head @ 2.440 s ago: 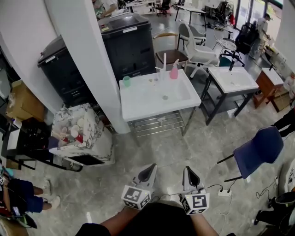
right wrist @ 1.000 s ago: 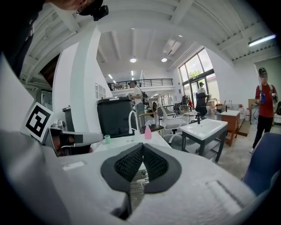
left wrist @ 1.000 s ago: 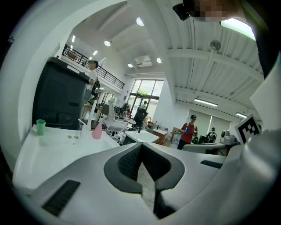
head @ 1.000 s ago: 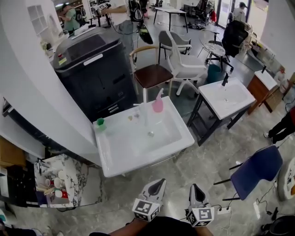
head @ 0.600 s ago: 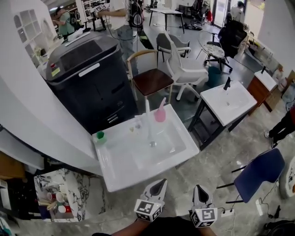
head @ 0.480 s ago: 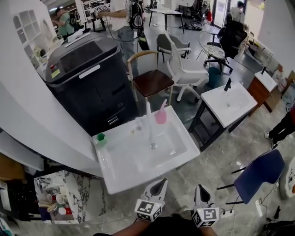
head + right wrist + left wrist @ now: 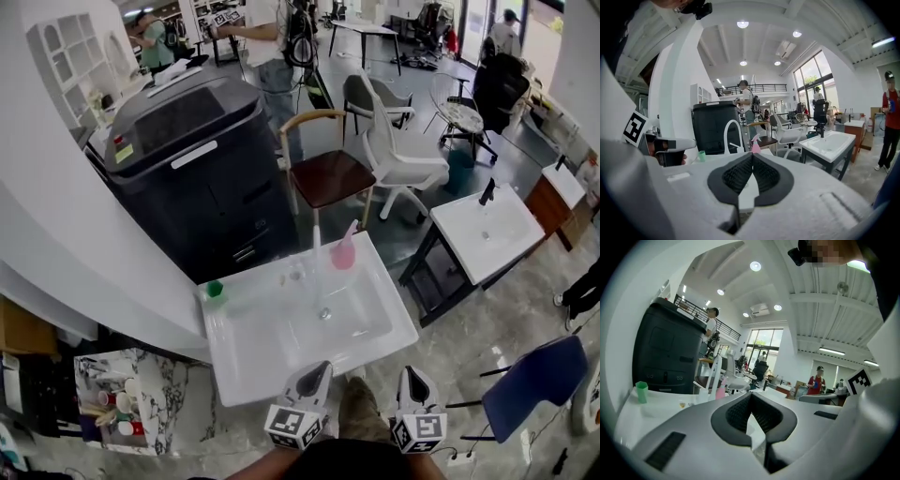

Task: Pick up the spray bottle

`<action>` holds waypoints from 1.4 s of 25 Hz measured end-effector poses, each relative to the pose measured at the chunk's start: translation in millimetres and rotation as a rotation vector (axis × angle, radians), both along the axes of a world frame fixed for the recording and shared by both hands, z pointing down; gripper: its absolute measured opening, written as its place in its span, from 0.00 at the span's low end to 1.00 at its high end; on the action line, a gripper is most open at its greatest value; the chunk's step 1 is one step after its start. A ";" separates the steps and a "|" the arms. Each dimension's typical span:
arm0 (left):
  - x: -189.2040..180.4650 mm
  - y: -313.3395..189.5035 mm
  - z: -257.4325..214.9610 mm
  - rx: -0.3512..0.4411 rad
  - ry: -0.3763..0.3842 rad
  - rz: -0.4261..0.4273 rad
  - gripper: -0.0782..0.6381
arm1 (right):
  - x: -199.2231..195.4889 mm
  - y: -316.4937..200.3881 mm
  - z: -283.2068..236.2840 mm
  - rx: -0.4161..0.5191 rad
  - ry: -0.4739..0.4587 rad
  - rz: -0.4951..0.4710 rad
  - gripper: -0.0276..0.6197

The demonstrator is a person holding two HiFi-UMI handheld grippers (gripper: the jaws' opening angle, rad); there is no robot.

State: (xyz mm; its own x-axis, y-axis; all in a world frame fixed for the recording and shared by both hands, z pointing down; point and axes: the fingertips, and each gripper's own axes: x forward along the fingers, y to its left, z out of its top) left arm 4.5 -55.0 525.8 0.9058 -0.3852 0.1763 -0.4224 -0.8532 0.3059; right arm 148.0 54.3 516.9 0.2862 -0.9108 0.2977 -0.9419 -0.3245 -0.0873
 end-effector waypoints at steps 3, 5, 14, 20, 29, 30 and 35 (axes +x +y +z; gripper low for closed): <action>9.2 -35.6 0.5 0.006 -0.009 -0.067 0.13 | 32.3 -38.2 2.3 0.028 -0.013 -0.043 0.04; 21.4 -55.6 -0.6 0.015 -0.036 -0.096 0.13 | 53.4 -69.3 3.0 0.048 -0.034 -0.081 0.04; 88.4 -120.9 -6.1 0.014 -0.064 -0.196 0.13 | 116.5 -187.9 14.0 0.039 -0.059 -0.265 0.04; 110.5 -147.2 2.0 0.003 -0.072 -0.262 0.13 | 141.5 -244.9 43.5 -0.023 -0.064 -0.363 0.15; 105.9 -164.8 -3.0 0.029 -0.039 -0.383 0.13 | 150.6 -321.5 92.2 -0.112 -0.006 -0.513 0.32; 102.1 -166.8 -4.3 0.029 -0.036 -0.399 0.13 | 150.7 -328.7 96.9 -0.118 -0.003 -0.522 0.33; 78.6 -183.4 -11.7 0.035 -0.001 -0.504 0.13 | 152.1 -360.1 122.1 -0.149 -0.009 -0.542 0.37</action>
